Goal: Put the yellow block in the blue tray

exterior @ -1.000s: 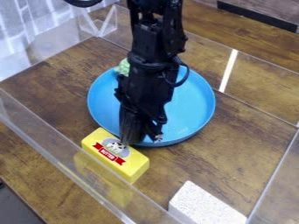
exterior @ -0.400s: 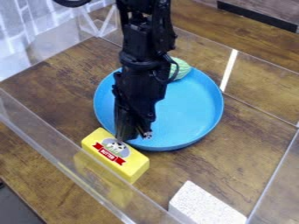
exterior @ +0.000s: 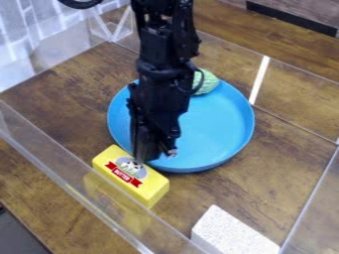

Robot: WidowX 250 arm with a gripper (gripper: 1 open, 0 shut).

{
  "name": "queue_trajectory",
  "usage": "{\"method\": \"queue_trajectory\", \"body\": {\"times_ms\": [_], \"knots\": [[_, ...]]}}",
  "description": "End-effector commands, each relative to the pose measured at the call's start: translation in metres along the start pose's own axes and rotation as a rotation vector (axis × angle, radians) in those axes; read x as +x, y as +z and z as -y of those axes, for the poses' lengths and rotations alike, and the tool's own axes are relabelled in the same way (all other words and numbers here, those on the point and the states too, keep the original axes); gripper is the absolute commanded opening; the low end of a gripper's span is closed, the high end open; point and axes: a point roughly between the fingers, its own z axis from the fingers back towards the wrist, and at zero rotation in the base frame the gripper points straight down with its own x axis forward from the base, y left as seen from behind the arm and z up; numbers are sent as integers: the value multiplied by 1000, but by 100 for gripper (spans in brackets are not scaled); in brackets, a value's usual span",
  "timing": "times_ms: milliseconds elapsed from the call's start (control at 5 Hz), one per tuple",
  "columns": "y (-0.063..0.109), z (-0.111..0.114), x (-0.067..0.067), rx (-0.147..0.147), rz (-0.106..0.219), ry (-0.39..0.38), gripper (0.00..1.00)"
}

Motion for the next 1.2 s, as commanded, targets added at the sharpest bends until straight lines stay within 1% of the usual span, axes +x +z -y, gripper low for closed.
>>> {"method": "queue_trajectory", "body": {"times_ms": [0, 200, 400, 600, 1000], "knots": [[-11, 12, 6, 1, 29, 33, 100], [-15, 10, 2, 3, 26, 56, 0], [-15, 5, 0, 9, 17, 84, 0], [-15, 0, -3, 6, 15, 168, 0], [-8, -24, -7, 7, 8, 250, 0]]}}
